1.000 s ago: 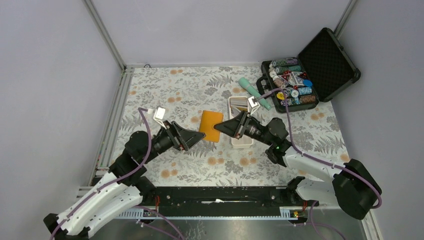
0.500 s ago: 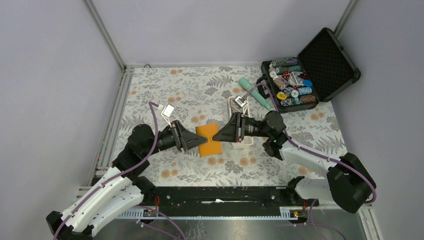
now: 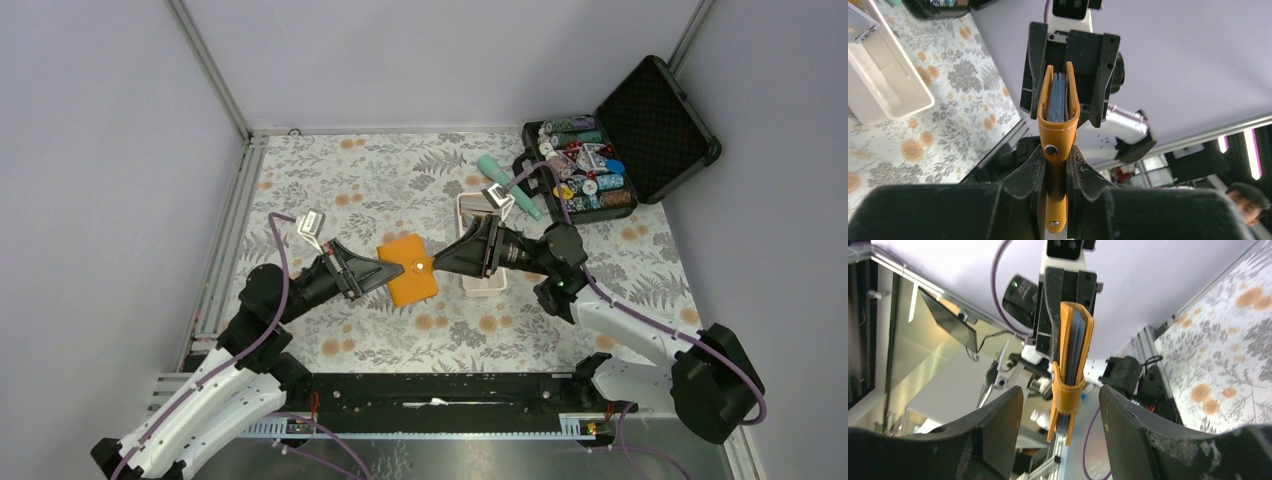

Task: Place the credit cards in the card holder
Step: Close the card holder at the center of the board.

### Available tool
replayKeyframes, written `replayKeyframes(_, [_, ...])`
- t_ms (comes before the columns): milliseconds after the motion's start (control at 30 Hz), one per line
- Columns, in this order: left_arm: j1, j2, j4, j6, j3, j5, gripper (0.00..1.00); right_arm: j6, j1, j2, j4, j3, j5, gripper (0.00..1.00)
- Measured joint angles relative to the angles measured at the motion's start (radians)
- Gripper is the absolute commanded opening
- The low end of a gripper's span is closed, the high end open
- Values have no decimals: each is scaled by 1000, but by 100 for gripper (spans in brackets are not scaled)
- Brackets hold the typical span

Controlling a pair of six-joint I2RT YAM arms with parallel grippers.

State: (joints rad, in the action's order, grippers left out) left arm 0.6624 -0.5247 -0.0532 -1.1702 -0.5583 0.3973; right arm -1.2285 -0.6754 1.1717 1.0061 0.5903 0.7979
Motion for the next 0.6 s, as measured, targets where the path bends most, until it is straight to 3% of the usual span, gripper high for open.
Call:
replayKeyframes(300, [0,30,-24,-115,45,-75,0,5,8,-53,-43,-30,-129,33])
replayKeyframes(600, [0,26,-15,-119,45,-89,0,-34,9,-16,5,-72,-162,28])
